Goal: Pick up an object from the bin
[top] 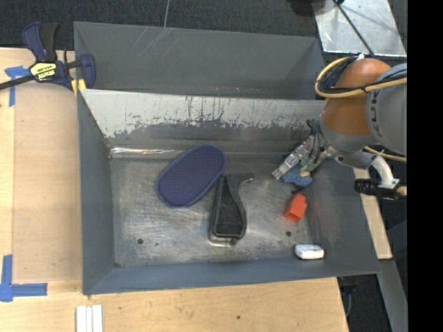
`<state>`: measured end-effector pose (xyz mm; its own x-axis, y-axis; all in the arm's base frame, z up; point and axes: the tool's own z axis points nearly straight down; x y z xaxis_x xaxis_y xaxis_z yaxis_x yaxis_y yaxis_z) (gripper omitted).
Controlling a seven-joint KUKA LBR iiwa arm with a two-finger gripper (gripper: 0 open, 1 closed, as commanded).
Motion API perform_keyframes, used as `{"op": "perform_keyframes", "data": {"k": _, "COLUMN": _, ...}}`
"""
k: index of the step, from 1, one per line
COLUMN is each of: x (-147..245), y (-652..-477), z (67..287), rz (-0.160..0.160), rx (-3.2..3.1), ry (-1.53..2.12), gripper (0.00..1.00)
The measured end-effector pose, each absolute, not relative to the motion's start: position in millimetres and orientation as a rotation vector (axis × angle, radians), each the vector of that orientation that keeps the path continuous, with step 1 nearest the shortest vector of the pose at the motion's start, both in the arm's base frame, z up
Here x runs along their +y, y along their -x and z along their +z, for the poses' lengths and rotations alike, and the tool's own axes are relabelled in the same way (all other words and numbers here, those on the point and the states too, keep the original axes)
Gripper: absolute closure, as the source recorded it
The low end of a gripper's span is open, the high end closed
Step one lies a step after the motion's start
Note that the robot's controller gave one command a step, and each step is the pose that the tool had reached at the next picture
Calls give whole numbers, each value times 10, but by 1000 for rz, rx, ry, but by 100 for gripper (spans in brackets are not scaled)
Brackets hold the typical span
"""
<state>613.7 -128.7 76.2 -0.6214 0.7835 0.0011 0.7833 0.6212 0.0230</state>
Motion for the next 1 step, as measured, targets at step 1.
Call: {"op": "perform_keyframes", "data": {"k": 1, "x": -1211, "y": -6104, "z": 2063, "rz": 5, "rx": 2802, "ry": -1396, "gripper": 100}}
